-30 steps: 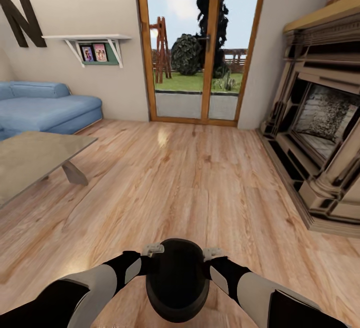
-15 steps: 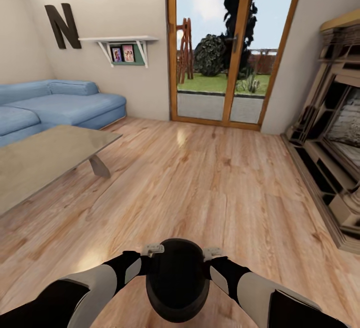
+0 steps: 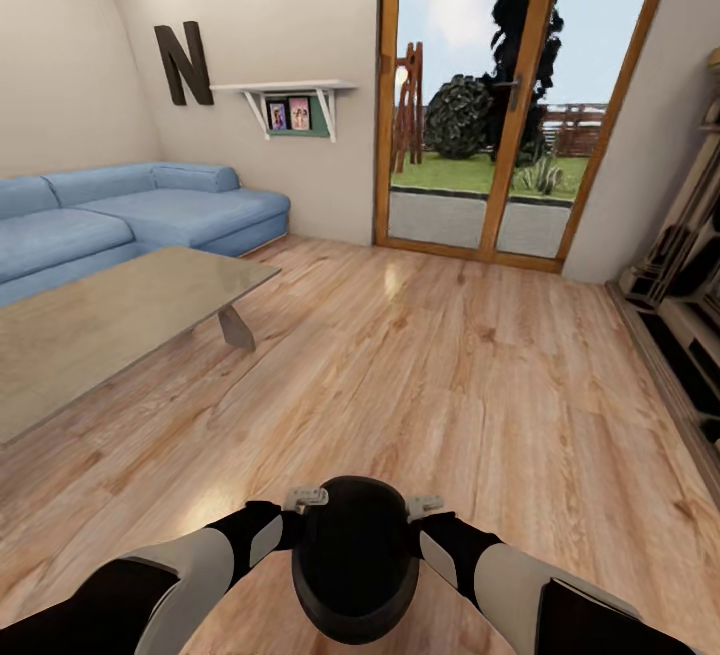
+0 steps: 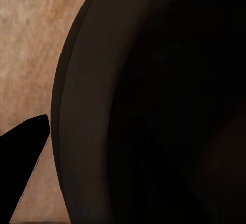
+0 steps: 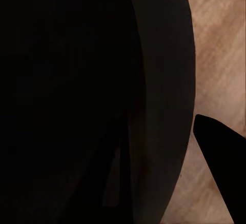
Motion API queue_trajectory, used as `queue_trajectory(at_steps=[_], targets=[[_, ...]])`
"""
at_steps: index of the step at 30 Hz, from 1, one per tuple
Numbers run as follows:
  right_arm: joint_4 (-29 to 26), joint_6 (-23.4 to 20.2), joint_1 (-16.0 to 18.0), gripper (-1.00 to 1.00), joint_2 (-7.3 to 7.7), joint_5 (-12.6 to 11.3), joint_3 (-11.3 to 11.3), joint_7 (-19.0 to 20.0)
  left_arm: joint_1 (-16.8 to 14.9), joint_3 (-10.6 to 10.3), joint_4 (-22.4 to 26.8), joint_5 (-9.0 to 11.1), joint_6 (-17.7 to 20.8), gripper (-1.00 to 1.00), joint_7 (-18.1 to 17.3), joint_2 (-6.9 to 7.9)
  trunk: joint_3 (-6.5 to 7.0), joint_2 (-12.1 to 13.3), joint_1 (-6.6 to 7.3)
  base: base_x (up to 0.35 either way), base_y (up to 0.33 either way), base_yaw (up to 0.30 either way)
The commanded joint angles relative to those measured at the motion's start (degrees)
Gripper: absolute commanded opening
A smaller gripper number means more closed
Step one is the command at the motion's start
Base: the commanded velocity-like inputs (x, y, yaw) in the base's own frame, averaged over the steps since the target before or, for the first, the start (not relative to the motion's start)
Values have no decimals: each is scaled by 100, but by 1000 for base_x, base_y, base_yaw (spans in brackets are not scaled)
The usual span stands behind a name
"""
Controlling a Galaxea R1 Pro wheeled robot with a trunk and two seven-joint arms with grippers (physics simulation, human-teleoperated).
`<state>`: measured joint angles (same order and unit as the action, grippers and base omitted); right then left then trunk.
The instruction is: Place each of the two pumpkins and all three candles from the living room inside a cabinet in the living room (use any cabinet), then make sure every cabinet is closed, and position the cauldron so it is next to a table in the living room.
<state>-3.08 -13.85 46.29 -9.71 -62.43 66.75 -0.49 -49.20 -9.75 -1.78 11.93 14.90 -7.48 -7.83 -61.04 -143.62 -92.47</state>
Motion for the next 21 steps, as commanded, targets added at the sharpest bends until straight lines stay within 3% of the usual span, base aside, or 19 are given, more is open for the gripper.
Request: queue_trajectory(at_steps=[1,21], targets=[[-5,-21,3,-100,4,-60,146,-10,-11,-133,-6,20,-5,-100,9,62,1,-3,2,0,0,230],[-8,-21,3,-100,4,-59,146,-4,-11,-132,-6,20,-14,-100,9,62,117,-3,2,0,0,230]])
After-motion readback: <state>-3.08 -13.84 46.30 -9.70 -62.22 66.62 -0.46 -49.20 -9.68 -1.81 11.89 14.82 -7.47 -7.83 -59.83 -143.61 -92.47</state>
